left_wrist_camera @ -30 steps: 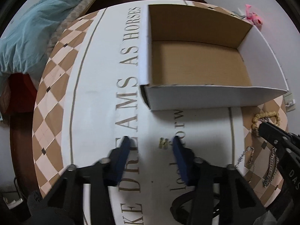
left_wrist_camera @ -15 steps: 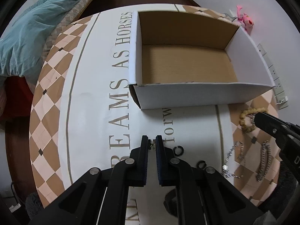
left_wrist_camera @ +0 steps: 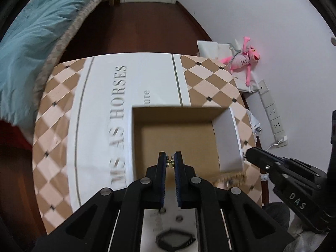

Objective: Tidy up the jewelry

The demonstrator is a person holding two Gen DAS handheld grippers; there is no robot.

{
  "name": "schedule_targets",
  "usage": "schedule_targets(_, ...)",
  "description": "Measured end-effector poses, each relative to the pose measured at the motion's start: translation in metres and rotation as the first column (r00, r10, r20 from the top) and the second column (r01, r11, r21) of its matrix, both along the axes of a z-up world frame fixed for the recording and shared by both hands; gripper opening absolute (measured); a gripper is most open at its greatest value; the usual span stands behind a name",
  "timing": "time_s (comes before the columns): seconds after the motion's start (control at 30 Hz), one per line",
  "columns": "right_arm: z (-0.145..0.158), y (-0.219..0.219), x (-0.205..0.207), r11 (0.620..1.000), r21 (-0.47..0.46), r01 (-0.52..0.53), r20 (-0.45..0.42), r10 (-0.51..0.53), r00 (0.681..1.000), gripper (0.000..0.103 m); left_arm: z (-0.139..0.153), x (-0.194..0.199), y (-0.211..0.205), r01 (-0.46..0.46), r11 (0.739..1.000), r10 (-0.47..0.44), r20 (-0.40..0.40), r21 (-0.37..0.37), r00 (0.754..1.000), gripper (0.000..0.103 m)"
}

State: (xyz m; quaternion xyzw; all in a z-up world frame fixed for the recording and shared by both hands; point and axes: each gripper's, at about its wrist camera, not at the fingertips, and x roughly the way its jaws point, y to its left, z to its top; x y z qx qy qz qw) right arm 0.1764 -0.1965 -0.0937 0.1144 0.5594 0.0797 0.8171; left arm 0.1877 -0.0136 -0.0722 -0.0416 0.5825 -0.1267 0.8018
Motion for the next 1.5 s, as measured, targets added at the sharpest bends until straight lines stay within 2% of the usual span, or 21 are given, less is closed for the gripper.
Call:
schedule_targets(0.17, -0.025, 0.0, 0.048, 0.999, 0.023, -0.048, -0.096, 0.05, 0.994, 0.006, -0.017, 0.031, -0.007, -0.001, 1.0, 0.0, -0.078, -0.024, 0.997, 0.005)
schedule_targets(0.33, -0.041, -0.002, 0.072, 0.997, 0.025, -0.071, -0.164, 0.074, 0.984, 0.007, -0.024, 0.045, -0.007, -0.04, 0.999, 0.038, -0.133, -0.01, 0.99, 0.008)
schedule_targets(0.4, -0.042, -0.003, 0.073, 0.997, 0.023, -0.072, -0.173, 0.075, 0.982, 0.017, -0.022, 0.05, -0.006, -0.05, 0.999, 0.05, -0.134, 0.001, 0.99, 0.008)
schedule_targets(0.47, -0.039, -0.005, 0.074, 0.998, 0.018, -0.067, -0.173, 0.069, 0.983, 0.037, -0.018, 0.053, -0.006, -0.054, 0.998, 0.056, -0.12, 0.018, 0.991, 0.012)
schedule_targets(0.5, -0.038, -0.006, 0.074, 0.998, 0.023, -0.063, -0.171, 0.066, 0.983, 0.038, -0.016, 0.054, -0.005, -0.058, 0.998, 0.062, -0.109, 0.032, 0.992, 0.02)
schedule_targets(0.53, -0.035, -0.007, 0.073, 0.998, 0.017, -0.058, -0.167, 0.06, 0.984, 0.038, -0.013, 0.055, -0.004, -0.063, 0.997, 0.067, -0.094, 0.044, 0.993, 0.035)
schedule_targets(0.57, -0.032, -0.007, 0.072, 0.998, 0.004, -0.058, -0.156, 0.058, 0.986, 0.038, -0.01, 0.056, -0.002, -0.067, 0.996, 0.071, -0.082, 0.052, 0.994, 0.044)
schedule_targets(0.6, -0.028, -0.008, 0.07, 0.999, -0.01, -0.053, -0.146, 0.051, 0.988, 0.038, -0.007, 0.055, 0.0, -0.073, 0.995, 0.077, -0.066, 0.06, 0.995, 0.06)
schedule_targets(0.63, -0.025, -0.009, 0.068, 0.999, -0.013, -0.05, -0.14, 0.048, 0.989, 0.038, -0.003, 0.053, 0.002, -0.083, 0.994, 0.087, -0.045, 0.072, 0.995, 0.065)
schedule_targets(0.7, -0.019, -0.008, 0.064, 0.998, -0.03, -0.053, -0.123, 0.049, 0.991, 0.04, 0.0, 0.053, 0.006, -0.092, 0.99, 0.094, -0.023, 0.103, 0.995, 0.066)
schedule_targets(0.77, -0.013, -0.004, 0.059, 0.995, -0.081, -0.059, -0.103, 0.05, 0.993, 0.05, 0.001, 0.049, 0.01, -0.096, 0.985, 0.098, -0.005, 0.141, 0.995, 0.07)
schedule_targets(0.8, -0.012, -0.003, 0.056, 0.991, -0.116, -0.062, -0.097, 0.05, 0.994, 0.054, 0.001, 0.045, 0.012, -0.101, 0.981, 0.101, 0.009, 0.163, 0.995, 0.085)
schedule_targets(0.83, -0.011, 0.0, 0.054, 0.987, -0.148, -0.063, -0.093, 0.049, 0.994, 0.062, 0.001, 0.041, 0.013, -0.107, 0.977, 0.104, 0.026, 0.185, 0.994, 0.098)
schedule_targets(0.93, -0.015, 0.005, 0.042, 0.966, -0.248, -0.072, -0.096, 0.05, 0.994, 0.088, -0.005, 0.027, 0.018, -0.121, 0.967, 0.113, 0.048, 0.225, 0.992, 0.1)
schedule_targets(0.97, -0.019, 0.007, 0.037, 0.96, -0.27, -0.074, -0.103, 0.047, 0.994, 0.092, -0.007, 0.023, 0.019, -0.124, 0.964, 0.115, 0.05, 0.234, 0.992, 0.1)
schedule_targets(1.1, -0.029, 0.008, 0.024, 0.956, -0.287, -0.067, -0.117, 0.034, 0.993, 0.092, -0.014, 0.008, 0.02, -0.132, 0.958, 0.122, 0.057, 0.253, 0.991, 0.1)
schedule_targets(1.23, -0.025, 0.007, 0.014, 0.957, -0.286, -0.052, -0.104, 0.023, 0.994, 0.093, -0.009, 0.0, 0.021, -0.146, 0.957, 0.134, 0.064, 0.252, 0.989, 0.1)
schedule_targets(1.5, 0.019, 0.01, -0.016, 0.975, -0.223, -0.021, -0.016, 0.018, 1.0, 0.093, 0.036, -0.023, 0.023, -0.181, 0.958, 0.147, 0.164, 0.221, 0.975, 0.1)
